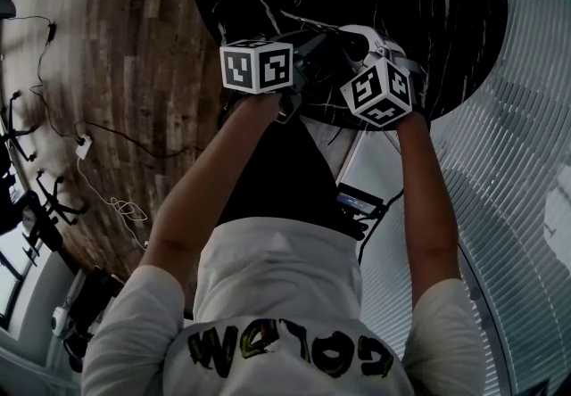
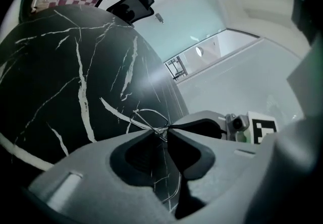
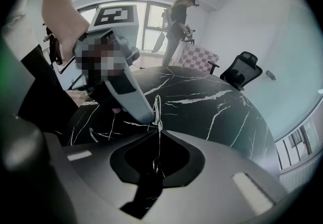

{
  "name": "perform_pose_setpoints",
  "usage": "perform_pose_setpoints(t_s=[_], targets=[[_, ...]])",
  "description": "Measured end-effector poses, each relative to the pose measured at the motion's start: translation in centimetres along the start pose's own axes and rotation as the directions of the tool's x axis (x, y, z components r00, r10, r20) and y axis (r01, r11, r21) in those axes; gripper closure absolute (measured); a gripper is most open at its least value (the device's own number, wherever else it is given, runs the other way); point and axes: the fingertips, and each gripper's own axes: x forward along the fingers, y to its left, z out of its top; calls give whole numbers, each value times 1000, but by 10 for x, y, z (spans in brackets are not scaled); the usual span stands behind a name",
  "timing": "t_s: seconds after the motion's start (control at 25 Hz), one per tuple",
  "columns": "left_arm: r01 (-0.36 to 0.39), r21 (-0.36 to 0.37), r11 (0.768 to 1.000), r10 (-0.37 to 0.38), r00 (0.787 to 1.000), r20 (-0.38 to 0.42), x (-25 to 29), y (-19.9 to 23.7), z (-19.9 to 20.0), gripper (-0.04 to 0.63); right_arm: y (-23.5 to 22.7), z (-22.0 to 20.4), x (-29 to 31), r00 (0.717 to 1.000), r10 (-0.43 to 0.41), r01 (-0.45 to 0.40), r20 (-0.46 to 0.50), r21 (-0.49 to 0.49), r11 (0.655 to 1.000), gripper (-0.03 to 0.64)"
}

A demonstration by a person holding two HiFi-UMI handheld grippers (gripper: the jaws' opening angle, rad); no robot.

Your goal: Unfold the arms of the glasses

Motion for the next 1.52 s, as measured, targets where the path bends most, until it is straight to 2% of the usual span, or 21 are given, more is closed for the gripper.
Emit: perform_pose_setpoints(t_s=[0.2, 0.72, 0.96, 1.52], targets=[[37, -49, 998, -36, 999, 18, 2, -1, 1, 539, 0, -1, 0, 1000, 2, -2, 2, -7, 1000, 600], [40, -84, 996, -41, 999, -8, -7, 0, -6, 557, 0, 1, 0, 1000, 6, -6, 6, -21, 1000, 600], [40, -74, 996, -44, 998, -42, -9, 0, -8, 560, 0, 0, -1, 1000, 14, -14, 8, -38, 999, 601], [1, 14, 1000, 1, 993, -122, -17, 5, -10, 591, -1, -5, -3, 1000, 22, -21, 8, -66, 998, 601]])
